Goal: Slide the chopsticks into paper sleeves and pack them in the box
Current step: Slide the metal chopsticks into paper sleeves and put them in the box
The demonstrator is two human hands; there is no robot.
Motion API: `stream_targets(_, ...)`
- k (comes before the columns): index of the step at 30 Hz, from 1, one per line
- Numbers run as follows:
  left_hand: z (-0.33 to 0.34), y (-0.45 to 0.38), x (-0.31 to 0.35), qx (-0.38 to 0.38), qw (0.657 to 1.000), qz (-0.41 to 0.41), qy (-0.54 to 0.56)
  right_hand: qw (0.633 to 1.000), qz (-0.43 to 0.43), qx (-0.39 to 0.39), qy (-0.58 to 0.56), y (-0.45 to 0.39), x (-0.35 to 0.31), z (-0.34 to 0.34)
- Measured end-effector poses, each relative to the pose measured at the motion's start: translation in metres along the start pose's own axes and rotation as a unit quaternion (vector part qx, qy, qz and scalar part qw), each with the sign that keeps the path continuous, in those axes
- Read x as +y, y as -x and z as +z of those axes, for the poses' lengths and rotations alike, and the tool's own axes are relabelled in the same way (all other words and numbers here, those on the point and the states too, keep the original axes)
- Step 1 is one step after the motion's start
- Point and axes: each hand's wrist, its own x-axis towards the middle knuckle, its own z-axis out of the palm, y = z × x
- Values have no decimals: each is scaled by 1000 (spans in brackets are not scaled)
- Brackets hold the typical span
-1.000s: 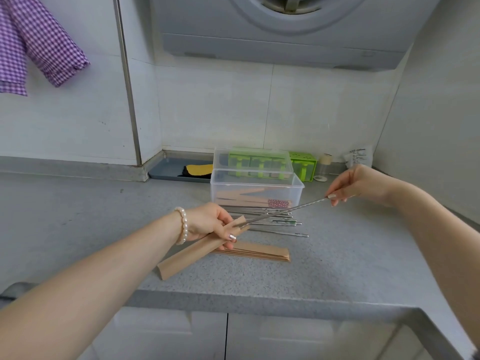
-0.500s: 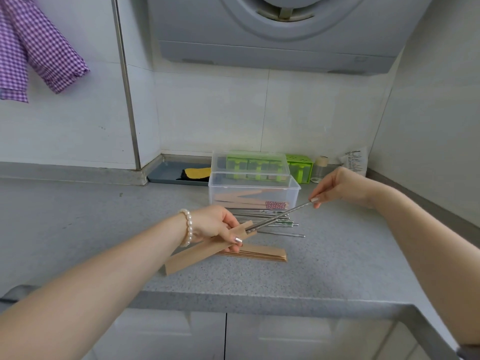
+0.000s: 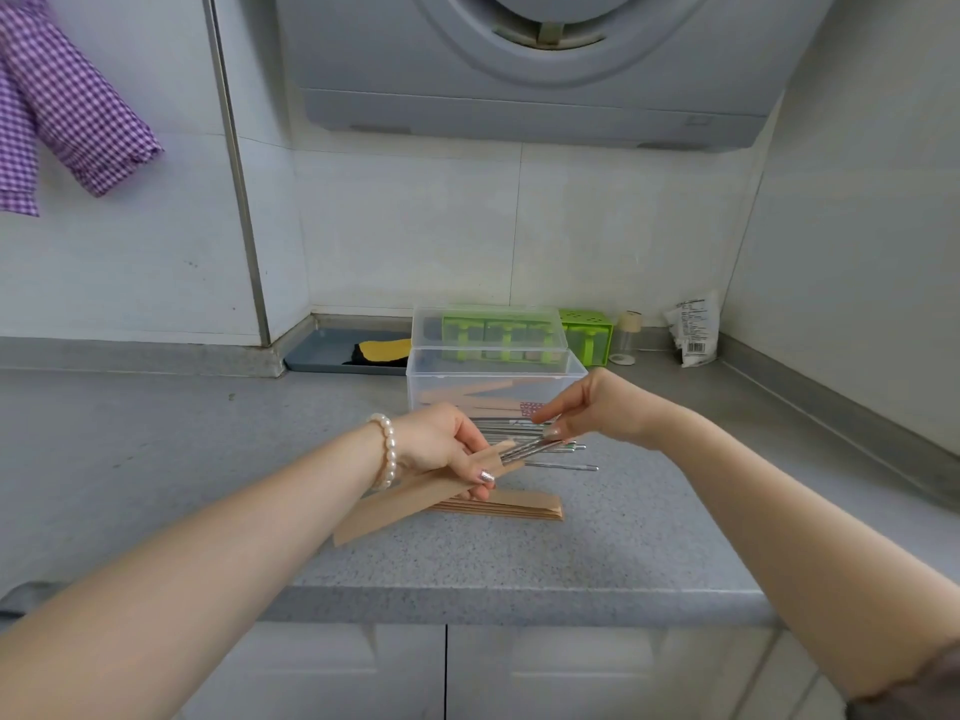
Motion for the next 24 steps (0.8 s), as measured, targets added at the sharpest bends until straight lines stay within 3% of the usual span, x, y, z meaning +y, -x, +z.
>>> stream_targets(12,-2,-3,-1,12,1000,13,-12,994,12,-11,-113,-5,5,8)
stream_targets(18,-8,-8,-2,0,1000,11,13,976,42,16,-213,0,21,-9)
stream_targets(24,-1,-19,4,-2,1000,10,26,970,22,56,-237,-2,28,4)
